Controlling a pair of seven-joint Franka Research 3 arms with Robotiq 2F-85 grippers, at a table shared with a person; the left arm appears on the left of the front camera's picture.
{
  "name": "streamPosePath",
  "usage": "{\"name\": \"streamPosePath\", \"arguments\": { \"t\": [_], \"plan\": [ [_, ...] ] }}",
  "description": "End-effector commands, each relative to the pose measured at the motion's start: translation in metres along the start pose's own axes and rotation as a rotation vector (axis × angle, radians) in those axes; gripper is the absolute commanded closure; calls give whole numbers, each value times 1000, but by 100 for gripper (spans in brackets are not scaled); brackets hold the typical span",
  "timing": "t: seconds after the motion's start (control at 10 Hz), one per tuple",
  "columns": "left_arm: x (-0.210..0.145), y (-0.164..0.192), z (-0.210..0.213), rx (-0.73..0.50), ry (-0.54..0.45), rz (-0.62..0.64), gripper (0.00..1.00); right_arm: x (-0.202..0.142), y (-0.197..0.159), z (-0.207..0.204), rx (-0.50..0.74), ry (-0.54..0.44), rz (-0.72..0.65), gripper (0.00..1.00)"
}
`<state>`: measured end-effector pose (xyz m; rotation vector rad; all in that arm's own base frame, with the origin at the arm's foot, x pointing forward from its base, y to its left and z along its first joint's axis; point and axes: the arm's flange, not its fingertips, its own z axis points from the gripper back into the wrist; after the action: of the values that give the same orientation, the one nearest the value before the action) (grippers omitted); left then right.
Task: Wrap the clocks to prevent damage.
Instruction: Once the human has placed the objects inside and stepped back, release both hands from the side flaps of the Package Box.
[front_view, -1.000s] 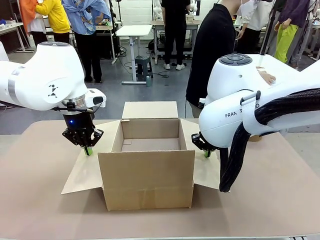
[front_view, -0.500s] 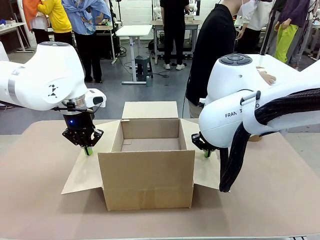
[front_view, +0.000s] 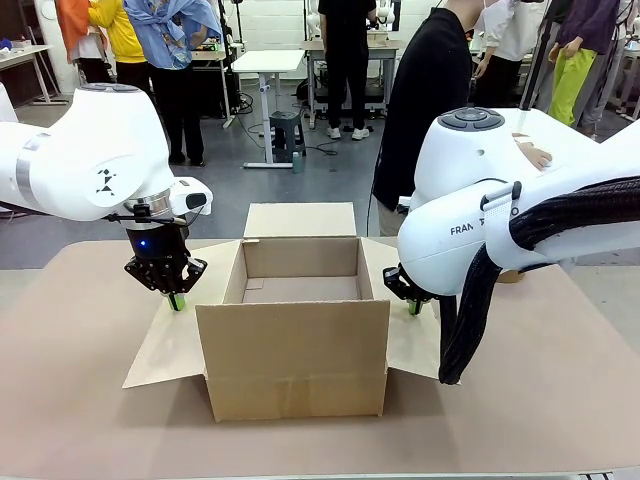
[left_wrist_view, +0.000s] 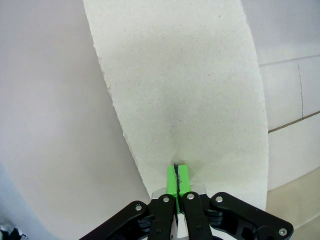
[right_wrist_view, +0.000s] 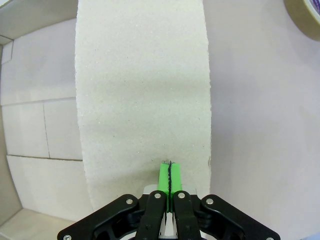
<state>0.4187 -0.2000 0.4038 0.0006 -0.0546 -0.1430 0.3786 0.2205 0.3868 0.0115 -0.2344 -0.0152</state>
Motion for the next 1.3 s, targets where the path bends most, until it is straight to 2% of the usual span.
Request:
{"name": "streamPosePath", "arguments": {
  "t": [0.0,1.2],
  "plan": [
    [0,0,0,4,2,-4,100,-1,-1,-2,-3,4,-3,99],
    [0,0,0,4,2,-4,100,-1,-1,-2,-3,4,-3,99]
  ]
}}
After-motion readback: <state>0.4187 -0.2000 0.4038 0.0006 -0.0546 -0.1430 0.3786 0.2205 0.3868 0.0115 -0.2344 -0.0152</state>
